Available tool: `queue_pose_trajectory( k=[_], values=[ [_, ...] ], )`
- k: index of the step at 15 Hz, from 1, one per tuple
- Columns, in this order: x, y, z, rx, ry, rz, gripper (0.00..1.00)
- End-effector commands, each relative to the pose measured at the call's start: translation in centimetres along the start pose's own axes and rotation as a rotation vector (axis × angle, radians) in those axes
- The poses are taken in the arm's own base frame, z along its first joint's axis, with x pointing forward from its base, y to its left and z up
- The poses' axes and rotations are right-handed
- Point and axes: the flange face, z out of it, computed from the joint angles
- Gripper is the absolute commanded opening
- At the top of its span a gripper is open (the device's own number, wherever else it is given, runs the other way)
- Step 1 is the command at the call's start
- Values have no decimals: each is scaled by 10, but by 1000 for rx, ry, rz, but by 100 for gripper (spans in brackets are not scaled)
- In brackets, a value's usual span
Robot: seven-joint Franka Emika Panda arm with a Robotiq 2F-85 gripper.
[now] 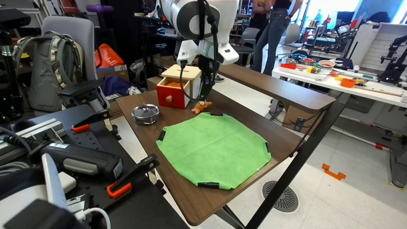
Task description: Move the orange toy to the right, move it back to the left and slide the green cloth to the left
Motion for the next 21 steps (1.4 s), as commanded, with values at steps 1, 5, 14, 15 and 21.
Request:
queue_pose_trajectory(
  k=[1,5,14,15,21],
  values=[
    [-36,8,-40,45,58,-22,99],
    [-47,10,-57,42,42,-26,100],
    [-22,7,-53,10,59,4,100],
    [-19,5,-50,4,60,5,100],
    [-1,-15,-17,-52,43,-26,100]
  ],
)
